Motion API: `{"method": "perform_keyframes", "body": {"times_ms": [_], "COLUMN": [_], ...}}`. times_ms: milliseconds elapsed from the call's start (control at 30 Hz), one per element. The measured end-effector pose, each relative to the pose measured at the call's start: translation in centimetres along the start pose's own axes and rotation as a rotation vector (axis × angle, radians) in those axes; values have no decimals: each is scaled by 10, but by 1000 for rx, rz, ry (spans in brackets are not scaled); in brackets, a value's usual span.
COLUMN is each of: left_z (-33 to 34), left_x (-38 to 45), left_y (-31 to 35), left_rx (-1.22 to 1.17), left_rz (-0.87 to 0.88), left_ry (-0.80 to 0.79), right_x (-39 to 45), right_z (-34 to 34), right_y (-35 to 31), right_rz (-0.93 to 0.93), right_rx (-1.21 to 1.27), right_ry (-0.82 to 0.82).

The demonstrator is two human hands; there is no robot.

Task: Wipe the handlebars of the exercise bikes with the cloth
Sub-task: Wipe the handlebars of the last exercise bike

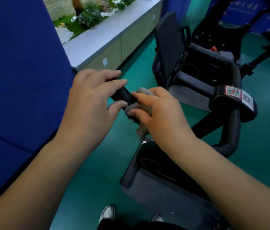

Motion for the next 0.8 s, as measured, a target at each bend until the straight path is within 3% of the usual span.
{"method": "perform_keyframes", "body": {"times_ms": [300, 400, 500, 667, 800], "left_z": [25, 26, 29, 32, 37], "left_x": [-27, -29, -27, -27, -32], "left_y": [27, 29, 32, 35, 35], "left_rx": [117, 139, 149, 149, 140], "left_rz": [0, 7, 26, 52, 67], "left_ry": [50, 67, 54, 22, -46], "right_x": [-37, -33, -21, -37, -70], "right_z": [-21, -19, -7, -15, -34], "right_y": [58, 45, 22, 43, 78], "right_rz": [-95, -53, -119, -78, 10], "right_rx": [-329, -90, -122, -199, -303], "right_ry": [-385, -290, -185, -201, -332]}}
Point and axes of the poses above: each hand's wrist, its own x-axis towards the middle knuckle, its own z-axis out of the palm, y = z × x, the point moved 7 cm from there along x, towards the middle knuckle, and after that the axes turned 15 degrees about -x, right-handed, at the moved point
